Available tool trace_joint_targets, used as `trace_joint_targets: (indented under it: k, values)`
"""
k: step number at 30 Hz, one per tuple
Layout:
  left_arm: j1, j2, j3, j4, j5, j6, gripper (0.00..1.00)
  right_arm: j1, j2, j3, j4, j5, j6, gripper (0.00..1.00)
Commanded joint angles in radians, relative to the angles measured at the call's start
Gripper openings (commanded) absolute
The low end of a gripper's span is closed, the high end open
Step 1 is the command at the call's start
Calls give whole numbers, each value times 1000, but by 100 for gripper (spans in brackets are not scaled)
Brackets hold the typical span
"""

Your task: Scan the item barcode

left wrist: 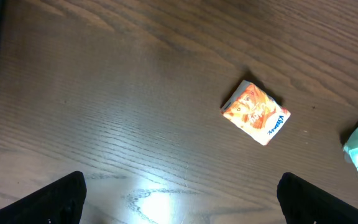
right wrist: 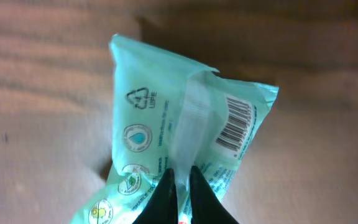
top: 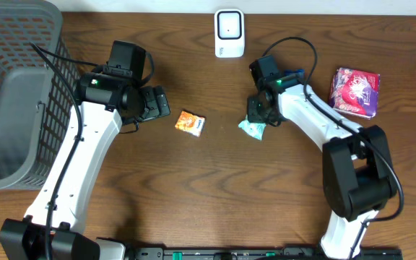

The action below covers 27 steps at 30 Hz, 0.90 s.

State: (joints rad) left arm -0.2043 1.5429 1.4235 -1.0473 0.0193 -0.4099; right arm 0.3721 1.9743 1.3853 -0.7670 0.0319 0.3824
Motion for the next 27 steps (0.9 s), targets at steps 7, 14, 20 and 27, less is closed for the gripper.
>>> trace_joint_targets:
  k: [7,14,20,27]
  values:
    - [3,2,-4,-3,-13,17,98,8,-38,-39,-61,-34,6,1]
    - [3,2,-4,-3,-13,17,98,55,-37,-180,144,-65,51,1]
    - [3,2,-4,-3,-13,16,98,65,-37,-224,222,-64,58,1]
    - [3,2,-4,-3,-13,16,98,24,-37,-184,400,118,46,3]
